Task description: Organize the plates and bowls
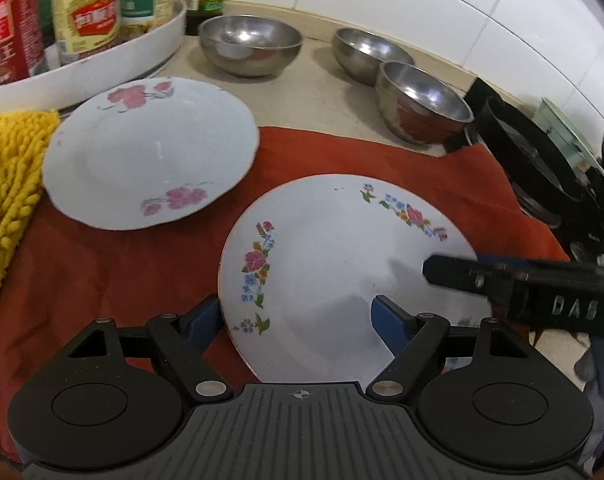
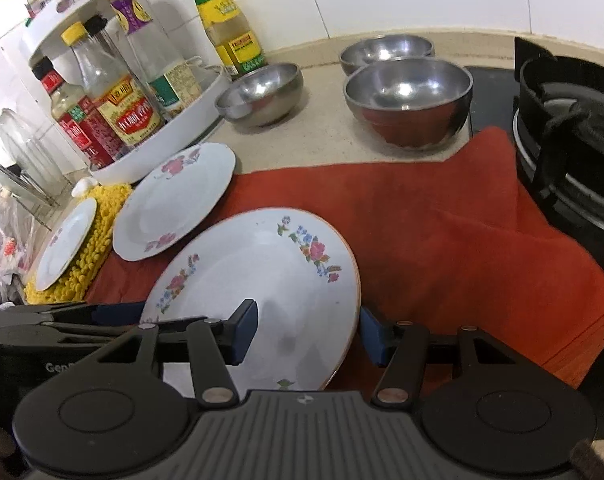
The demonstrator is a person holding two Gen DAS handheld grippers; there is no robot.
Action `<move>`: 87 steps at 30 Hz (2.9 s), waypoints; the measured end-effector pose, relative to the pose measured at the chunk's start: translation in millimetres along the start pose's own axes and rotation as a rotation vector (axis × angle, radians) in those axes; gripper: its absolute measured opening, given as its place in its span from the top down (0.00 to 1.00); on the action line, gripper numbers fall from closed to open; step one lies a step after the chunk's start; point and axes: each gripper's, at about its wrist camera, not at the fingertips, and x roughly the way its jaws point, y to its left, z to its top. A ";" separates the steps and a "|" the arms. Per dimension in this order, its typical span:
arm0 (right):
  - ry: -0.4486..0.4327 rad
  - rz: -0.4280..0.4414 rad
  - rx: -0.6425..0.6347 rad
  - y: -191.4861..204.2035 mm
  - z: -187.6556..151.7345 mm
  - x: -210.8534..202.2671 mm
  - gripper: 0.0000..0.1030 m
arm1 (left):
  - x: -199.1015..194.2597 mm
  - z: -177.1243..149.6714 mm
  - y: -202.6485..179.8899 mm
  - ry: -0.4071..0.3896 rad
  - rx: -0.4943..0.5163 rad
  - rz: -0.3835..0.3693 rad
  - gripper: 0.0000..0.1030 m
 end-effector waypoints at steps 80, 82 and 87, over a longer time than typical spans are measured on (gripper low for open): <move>0.178 0.393 0.074 57.3 140.7 165.5 0.14 | 17.2 76.5 126.9 -0.181 -0.259 0.116 0.00; 0.175 0.365 0.069 60.0 141.6 163.9 0.20 | 16.9 77.5 129.9 -0.197 -0.283 0.106 0.00; 0.151 0.352 0.051 61.0 145.8 168.2 0.21 | 19.6 79.5 128.6 -0.220 -0.281 0.124 0.00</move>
